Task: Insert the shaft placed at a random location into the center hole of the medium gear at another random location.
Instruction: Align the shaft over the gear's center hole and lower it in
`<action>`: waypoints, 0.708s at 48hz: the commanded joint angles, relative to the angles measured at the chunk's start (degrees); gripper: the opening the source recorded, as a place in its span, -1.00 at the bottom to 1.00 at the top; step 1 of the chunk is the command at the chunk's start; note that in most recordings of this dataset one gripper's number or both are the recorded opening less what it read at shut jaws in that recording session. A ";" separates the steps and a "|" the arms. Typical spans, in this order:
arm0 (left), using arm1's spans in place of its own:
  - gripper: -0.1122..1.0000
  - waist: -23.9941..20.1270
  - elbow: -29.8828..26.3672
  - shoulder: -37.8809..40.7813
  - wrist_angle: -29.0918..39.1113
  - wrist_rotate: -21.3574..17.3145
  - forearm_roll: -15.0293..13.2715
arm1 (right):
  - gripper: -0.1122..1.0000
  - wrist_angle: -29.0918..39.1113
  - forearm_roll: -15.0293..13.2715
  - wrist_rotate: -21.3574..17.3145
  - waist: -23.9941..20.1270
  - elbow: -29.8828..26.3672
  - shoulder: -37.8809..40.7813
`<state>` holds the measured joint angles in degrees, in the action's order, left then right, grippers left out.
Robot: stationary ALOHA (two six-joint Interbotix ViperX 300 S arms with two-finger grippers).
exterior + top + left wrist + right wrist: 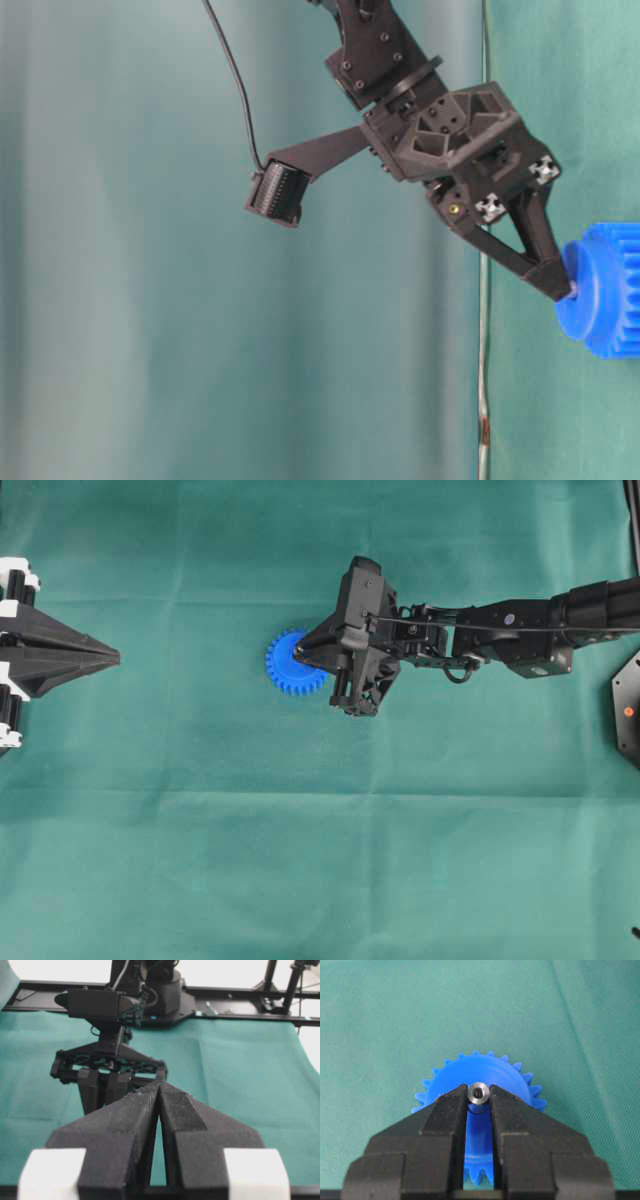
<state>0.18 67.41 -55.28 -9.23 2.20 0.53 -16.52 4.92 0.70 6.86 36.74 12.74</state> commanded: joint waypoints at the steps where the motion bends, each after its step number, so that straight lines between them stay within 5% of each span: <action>1: -0.79 -0.09 -1.14 0.44 -0.18 0.09 0.18 | -0.55 -0.62 0.18 -0.62 -0.09 -1.49 -0.35; 34: -0.79 -0.09 -1.14 0.53 0.35 0.09 0.18 | -0.55 0.70 0.09 -0.62 -0.09 -1.93 0.79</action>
<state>0.09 67.41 -55.28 -8.61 2.20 0.62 -16.44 4.92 0.70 6.86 35.68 13.97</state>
